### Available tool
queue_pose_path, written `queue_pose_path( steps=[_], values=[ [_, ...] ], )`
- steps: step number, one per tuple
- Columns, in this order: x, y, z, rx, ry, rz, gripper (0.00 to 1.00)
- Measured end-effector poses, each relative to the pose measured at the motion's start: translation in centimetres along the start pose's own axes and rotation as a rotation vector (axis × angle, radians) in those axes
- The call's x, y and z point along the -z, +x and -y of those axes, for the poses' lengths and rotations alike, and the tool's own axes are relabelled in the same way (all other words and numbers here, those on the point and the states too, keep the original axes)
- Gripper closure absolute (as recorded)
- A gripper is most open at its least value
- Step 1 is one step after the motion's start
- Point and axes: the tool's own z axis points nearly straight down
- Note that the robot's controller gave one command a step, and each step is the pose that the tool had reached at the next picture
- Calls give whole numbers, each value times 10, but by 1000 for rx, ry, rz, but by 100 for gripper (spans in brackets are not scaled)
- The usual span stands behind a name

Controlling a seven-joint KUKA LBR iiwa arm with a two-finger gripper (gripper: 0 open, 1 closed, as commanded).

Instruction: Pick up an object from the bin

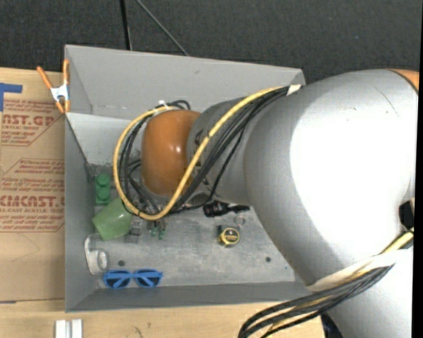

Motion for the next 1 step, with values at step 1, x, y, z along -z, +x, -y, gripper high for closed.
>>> queue_pose_path(
  steps=[1],
  values=[
    [-2, -31, -18, 114, 44, -31, 100]
  ],
)
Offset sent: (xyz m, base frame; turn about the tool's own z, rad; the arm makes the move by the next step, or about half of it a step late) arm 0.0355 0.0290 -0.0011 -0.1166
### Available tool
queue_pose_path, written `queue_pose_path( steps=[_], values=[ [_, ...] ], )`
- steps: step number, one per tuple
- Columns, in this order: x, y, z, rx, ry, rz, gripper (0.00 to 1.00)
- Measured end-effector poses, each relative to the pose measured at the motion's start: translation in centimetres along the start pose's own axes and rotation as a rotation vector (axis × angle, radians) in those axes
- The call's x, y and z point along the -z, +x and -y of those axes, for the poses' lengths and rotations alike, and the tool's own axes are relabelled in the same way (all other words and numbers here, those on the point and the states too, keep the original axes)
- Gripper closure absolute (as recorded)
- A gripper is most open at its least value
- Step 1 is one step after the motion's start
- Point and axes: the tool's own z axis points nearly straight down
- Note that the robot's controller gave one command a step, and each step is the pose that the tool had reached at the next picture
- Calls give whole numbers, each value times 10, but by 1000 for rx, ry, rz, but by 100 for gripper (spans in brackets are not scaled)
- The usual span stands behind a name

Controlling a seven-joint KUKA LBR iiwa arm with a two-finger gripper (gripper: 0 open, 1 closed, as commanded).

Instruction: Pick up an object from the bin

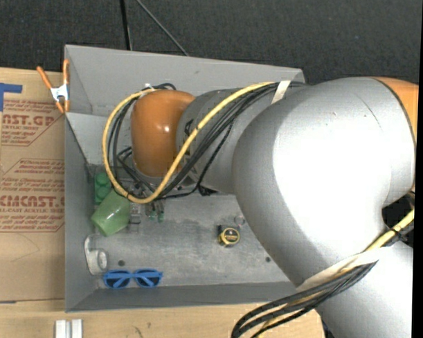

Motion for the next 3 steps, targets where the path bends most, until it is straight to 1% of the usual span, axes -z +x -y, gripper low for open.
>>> queue_pose_path(
  steps=[1, 2, 3],
  values=[
    [84, 27, -14, 35, -43, 39, 100],
    [155, 12, -7, 49, -43, 41, 100],
    [185, -5, 47, 263, -35, 42, 100]
  ],
)
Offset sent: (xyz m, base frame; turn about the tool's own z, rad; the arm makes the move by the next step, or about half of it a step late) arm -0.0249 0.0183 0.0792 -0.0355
